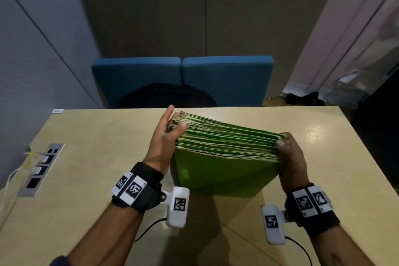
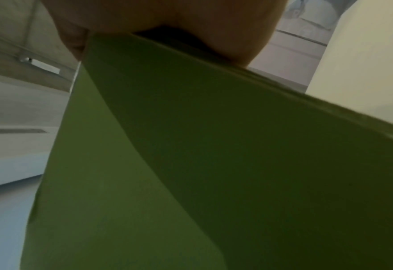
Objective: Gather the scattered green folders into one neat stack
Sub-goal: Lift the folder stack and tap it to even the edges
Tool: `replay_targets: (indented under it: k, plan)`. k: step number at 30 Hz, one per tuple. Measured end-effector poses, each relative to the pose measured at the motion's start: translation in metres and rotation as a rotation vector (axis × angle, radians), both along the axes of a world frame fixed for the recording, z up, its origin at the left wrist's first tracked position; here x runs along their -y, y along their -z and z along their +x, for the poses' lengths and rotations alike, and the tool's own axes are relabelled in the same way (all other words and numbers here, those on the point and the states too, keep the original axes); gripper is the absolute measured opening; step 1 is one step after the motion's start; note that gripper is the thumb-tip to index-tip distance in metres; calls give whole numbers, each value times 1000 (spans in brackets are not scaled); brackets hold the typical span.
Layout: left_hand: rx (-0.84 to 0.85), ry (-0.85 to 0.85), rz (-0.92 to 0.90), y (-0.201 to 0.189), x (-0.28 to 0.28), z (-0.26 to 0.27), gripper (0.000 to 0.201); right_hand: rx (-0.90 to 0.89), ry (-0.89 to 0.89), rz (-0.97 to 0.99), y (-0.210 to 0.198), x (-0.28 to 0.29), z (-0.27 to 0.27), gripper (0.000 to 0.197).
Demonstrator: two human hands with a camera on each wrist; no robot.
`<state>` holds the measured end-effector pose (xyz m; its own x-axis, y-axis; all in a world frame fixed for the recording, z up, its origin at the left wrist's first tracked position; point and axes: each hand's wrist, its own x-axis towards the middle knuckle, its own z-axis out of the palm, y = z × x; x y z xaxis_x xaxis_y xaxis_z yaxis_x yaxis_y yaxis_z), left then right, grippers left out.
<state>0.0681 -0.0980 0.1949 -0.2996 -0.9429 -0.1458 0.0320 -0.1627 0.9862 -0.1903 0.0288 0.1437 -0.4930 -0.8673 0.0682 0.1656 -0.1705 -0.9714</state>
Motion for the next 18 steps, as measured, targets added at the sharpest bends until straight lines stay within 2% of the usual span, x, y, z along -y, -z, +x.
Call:
replay_targets:
  k: [2,4,10,13,16,18]
  plan:
    - [15,46,5,2,2,3,55,-12,-25,2,-3,-1,0,30]
    - [5,63,17,4,4,6,51,-46,-18,7,-5,-1,0,26]
    - [14,40,15,5,-2,5,42,-25,-89,-5,-14,-13,2,36]
    - [18,68,-4,9,-5,6,55,-68,10,-6,-16,-10,9,54]
    - [19,164,-27,16,-5,10,79,21,65,29,-17,-2,9,26]
    - [35,196,-31,15,-4,11,84,19,88,56,-17,1,8,30]
